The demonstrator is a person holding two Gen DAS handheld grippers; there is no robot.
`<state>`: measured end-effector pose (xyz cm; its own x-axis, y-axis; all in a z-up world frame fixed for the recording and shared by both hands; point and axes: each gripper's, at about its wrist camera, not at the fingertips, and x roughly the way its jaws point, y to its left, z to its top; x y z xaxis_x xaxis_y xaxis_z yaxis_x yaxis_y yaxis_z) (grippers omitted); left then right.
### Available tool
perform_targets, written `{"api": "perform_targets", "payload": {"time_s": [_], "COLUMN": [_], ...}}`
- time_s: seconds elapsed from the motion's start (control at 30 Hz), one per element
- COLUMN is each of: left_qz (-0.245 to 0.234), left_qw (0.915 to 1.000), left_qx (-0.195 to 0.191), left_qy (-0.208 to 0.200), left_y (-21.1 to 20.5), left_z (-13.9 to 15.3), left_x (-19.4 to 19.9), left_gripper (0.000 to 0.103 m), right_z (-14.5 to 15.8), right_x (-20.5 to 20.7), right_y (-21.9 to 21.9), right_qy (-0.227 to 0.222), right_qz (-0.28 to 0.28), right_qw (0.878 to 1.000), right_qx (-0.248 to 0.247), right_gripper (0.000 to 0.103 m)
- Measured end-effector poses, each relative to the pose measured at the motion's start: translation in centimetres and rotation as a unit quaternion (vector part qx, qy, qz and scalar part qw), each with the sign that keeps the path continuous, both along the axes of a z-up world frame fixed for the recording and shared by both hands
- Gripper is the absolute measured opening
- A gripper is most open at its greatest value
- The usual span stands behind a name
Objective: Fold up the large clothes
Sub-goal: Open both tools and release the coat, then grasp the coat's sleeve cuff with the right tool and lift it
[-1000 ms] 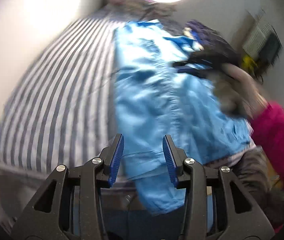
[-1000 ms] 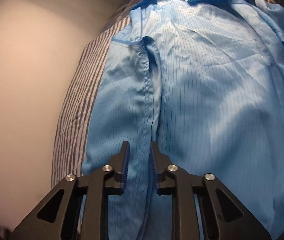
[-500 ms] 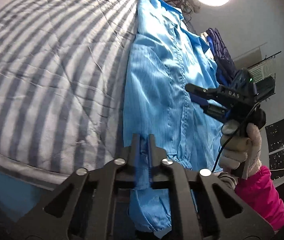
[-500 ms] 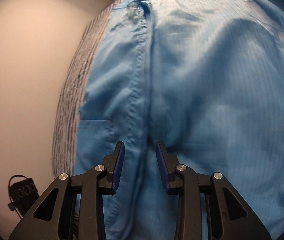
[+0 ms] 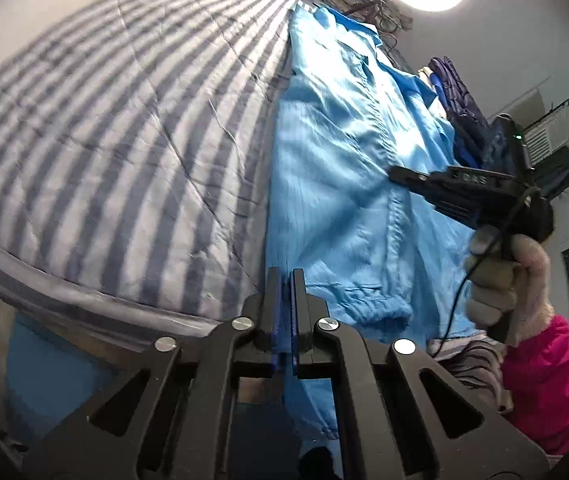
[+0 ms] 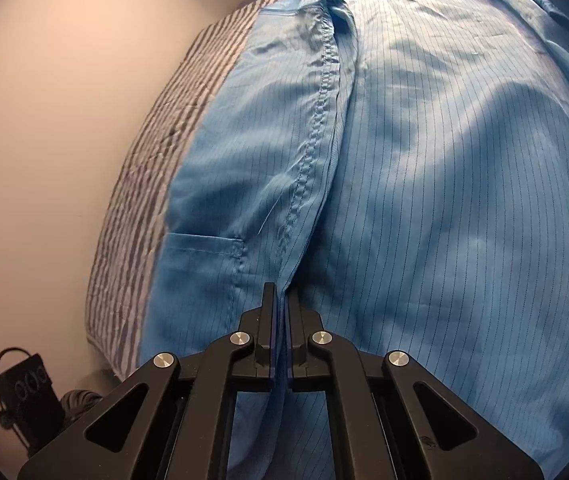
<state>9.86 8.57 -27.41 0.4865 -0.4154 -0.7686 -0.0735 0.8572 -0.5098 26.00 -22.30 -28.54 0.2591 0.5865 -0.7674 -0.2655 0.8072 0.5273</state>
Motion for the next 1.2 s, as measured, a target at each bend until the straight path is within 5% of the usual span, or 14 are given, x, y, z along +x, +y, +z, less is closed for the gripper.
{"api": "perform_targets", "payload": {"time_s": [0.3,0.53,0.7,0.83,0.93,1.0,1.2], "left_qz": [-0.029,-0.092,-0.098,-0.094,-0.090,-0.086,-0.069], "left_qw": [0.9957,0.9921,0.9904,0.9909,0.9897,0.9879,0.9880], "left_qx": [0.057,0.080,0.096,0.093,0.093,0.094,0.062], "left_qy": [-0.067,-0.029,-0.016,-0.028,-0.060,-0.089,-0.124], "left_y": [-2.1,-7.6,-8.5,-8.0,-7.8,-8.1,-8.8], "left_z": [3.8,-0.2,-2.0,0.3,3.5,5.6,9.5], "left_x": [-0.3,1.9,1.9,1.5,0.9,0.6,1.2], "left_gripper": [0.000,0.000,0.000,0.000,0.023,0.052,0.054], "right_z": [4.0,6.7,8.1,8.8,8.8,8.5,6.1], "right_x": [-4.9,-8.9,-10.3,-10.7,-10.8,-10.8,-10.9], "right_y": [-0.6,-4.2,-8.6,-13.6,-17.6,-20.3,-30.3], "right_qy": [-0.104,-0.166,-0.176,-0.178,-0.172,-0.167,-0.126], "right_qz": [0.026,-0.010,-0.040,-0.081,-0.115,-0.145,-0.266], "right_qw": [0.991,0.985,0.982,0.979,0.976,0.972,0.954], "right_qx": [-0.075,-0.056,-0.059,-0.062,-0.071,-0.078,-0.059], "right_gripper": [0.006,0.008,0.032,0.035,0.048,0.057,0.057]}}
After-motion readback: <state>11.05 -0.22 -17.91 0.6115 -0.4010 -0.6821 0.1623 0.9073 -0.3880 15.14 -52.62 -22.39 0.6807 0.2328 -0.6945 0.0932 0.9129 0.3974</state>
